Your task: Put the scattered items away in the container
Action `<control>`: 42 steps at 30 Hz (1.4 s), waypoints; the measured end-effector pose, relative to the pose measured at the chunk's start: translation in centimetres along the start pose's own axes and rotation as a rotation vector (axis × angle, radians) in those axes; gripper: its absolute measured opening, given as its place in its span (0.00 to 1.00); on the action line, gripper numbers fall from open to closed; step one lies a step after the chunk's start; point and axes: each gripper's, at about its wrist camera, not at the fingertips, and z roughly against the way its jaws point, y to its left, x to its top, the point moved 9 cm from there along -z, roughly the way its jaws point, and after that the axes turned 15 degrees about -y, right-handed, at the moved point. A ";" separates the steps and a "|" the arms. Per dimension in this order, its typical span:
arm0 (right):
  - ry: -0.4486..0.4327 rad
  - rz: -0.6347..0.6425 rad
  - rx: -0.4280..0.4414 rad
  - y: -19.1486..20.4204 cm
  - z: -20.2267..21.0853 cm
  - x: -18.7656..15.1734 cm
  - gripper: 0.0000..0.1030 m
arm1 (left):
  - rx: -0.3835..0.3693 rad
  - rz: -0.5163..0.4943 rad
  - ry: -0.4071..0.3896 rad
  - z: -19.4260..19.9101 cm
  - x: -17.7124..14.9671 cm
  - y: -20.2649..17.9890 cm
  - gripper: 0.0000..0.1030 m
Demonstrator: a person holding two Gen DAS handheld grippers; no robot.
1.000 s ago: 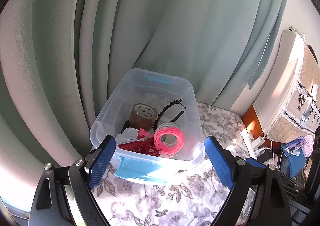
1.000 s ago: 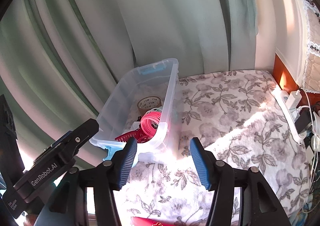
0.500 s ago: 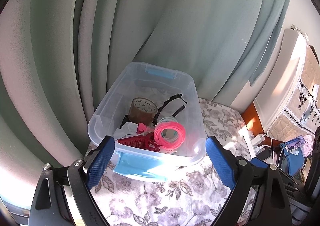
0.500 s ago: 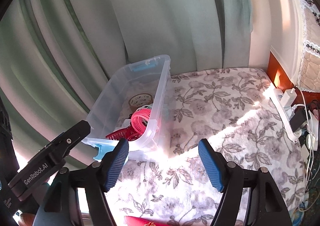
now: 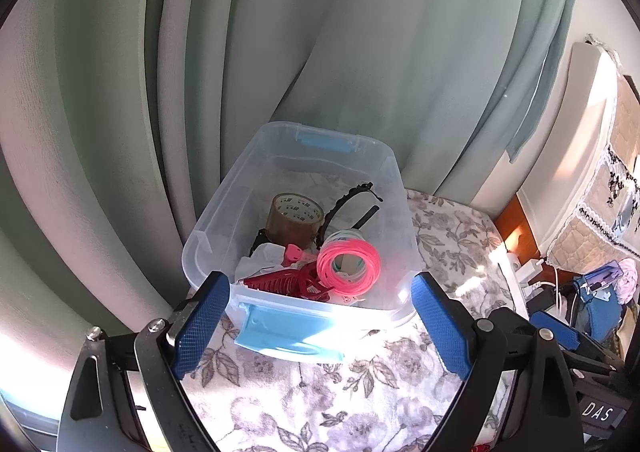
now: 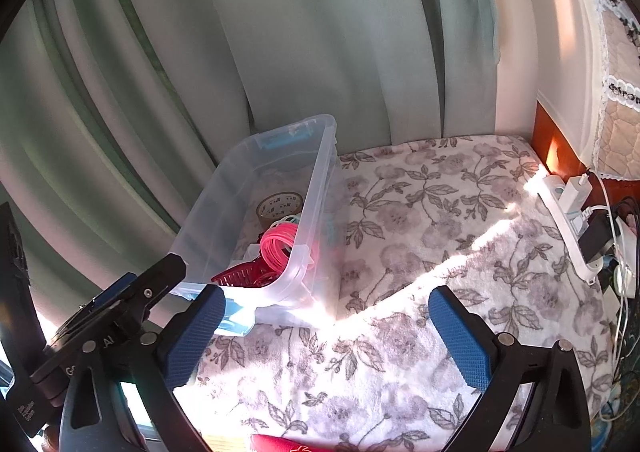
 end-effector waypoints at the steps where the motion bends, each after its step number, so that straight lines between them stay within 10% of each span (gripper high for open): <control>1: 0.001 0.004 -0.003 0.0 0.0 0.0 1.00 | 0.002 -0.001 0.001 0.0 0.0 0.0 0.90; 42: 0.038 0.026 -0.036 -1.2 -0.3 -0.7 1.00 | 0.064 -0.045 0.003 0.0 -0.1 0.0 0.90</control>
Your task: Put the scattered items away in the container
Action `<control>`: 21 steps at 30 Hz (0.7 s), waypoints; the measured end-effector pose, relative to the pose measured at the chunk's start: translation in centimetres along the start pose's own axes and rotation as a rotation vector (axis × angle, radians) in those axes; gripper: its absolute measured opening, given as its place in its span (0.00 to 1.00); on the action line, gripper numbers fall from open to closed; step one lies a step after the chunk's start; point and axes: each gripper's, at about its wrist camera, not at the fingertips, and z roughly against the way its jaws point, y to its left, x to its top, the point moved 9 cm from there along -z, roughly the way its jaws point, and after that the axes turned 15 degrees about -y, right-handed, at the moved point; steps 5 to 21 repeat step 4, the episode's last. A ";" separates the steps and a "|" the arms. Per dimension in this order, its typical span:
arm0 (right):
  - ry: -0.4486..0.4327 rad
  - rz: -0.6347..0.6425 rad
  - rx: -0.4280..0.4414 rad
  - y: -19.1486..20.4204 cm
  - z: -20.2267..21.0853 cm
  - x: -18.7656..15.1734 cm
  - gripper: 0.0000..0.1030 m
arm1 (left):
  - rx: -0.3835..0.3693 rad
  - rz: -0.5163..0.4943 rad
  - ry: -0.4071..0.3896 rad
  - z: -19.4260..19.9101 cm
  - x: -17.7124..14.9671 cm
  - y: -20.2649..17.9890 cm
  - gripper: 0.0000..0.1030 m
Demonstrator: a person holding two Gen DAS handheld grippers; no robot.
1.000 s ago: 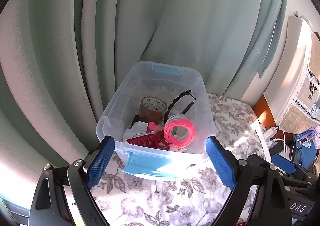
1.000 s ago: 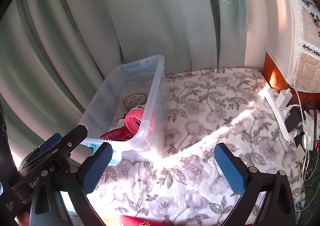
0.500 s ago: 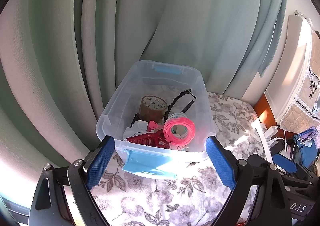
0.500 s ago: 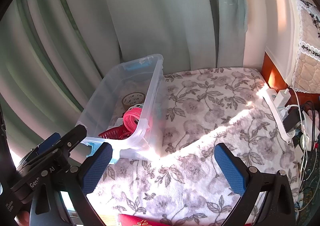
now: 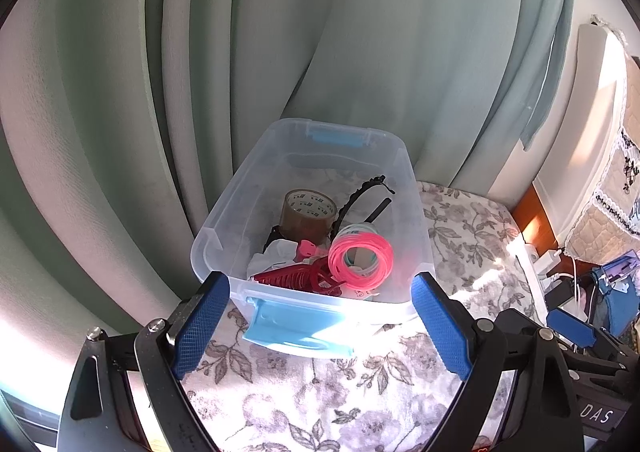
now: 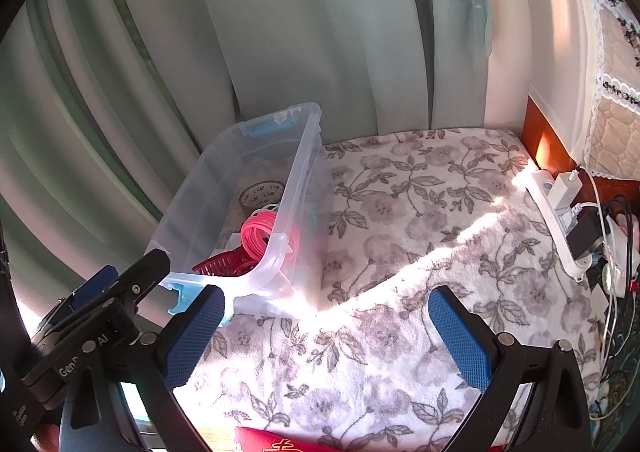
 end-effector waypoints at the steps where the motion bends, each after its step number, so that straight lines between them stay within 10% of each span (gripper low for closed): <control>1: 0.000 -0.001 0.001 0.0 0.0 0.0 1.00 | 0.003 -0.001 -0.006 0.1 0.0 0.0 0.90; 21: 0.001 0.000 -0.001 -0.1 -0.1 0.0 1.00 | 0.004 -0.011 -0.005 -0.1 0.1 0.0 0.90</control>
